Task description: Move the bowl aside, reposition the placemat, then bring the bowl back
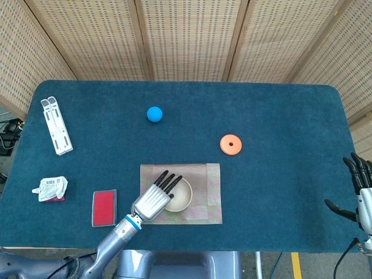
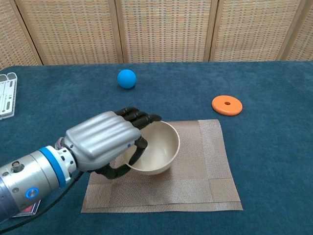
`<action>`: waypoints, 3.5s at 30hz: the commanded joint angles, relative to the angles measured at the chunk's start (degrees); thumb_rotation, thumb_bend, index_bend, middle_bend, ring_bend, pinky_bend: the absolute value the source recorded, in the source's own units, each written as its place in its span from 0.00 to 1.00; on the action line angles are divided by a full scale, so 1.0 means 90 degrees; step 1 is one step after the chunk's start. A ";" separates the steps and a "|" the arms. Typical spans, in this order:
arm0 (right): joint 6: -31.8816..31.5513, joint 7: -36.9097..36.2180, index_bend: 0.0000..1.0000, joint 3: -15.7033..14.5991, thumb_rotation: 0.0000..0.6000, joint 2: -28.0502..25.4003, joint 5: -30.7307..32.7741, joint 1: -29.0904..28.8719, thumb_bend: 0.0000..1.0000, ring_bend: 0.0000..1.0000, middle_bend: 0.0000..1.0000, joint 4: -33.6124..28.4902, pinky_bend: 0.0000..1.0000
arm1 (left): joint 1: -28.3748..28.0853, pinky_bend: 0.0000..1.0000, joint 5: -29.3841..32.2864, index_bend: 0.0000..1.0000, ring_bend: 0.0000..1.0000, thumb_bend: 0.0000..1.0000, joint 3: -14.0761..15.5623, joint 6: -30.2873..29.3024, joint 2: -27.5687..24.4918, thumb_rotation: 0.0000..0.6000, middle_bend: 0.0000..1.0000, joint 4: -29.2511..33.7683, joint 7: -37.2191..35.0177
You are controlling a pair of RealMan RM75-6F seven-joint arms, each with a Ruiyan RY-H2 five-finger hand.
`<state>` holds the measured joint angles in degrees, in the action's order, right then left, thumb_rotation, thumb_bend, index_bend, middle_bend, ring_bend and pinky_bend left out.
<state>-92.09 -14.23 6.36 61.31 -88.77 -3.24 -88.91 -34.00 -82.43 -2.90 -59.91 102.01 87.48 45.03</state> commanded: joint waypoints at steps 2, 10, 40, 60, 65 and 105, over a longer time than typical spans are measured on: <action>0.0008 0.0018 0.05 -0.0001 1.00 0.0002 -0.0002 -0.0004 0.07 0.00 0.00 -0.0002 0.00 | 0.0204 0.00 -0.0104 0.73 0.00 0.59 -0.0019 -0.0397 -0.0680 1.00 0.00 0.0055 -0.0511; 0.0005 0.0188 0.05 -0.0034 1.00 0.0040 -0.0053 -0.0002 0.07 0.00 0.00 -0.0048 0.00 | 0.0568 0.00 -0.0029 0.72 0.00 0.59 0.0058 -0.0759 -0.1692 1.00 0.00 -0.0346 -0.1486; -0.0024 0.0308 0.04 -0.0068 1.00 0.0085 -0.0129 0.0001 0.07 0.00 0.00 -0.0083 0.00 | 0.1114 0.00 0.0219 0.28 0.00 0.03 0.0312 -0.0569 -0.1938 1.00 0.00 -0.1985 -0.3370; -0.0078 0.0244 0.04 -0.0072 1.00 0.0037 -0.0144 0.0034 0.07 0.00 0.00 -0.0127 0.00 | 0.1030 0.00 -0.0809 0.36 0.00 0.13 0.0375 -0.1240 -0.2583 1.00 0.00 -0.0033 -0.3129; -0.0022 0.0236 0.04 -0.0071 1.00 0.0021 -0.0093 0.0027 0.07 0.00 0.00 -0.0133 0.00 | 0.0990 0.00 -0.0848 0.40 0.00 0.13 0.0585 -0.0921 -0.2190 1.00 0.00 0.0557 -0.2247; -0.0005 -0.0009 0.04 -0.0034 1.00 -0.0092 -0.0017 0.0054 0.07 0.00 0.00 -0.0169 0.00 | 0.1181 0.00 -0.0701 0.51 0.00 0.42 0.1064 -0.0394 -0.0756 1.00 0.00 -0.0042 -0.1044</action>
<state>-92.14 -14.31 6.05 60.49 -88.92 -2.75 -90.43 -23.36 -88.74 6.69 -63.47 95.19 87.13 35.65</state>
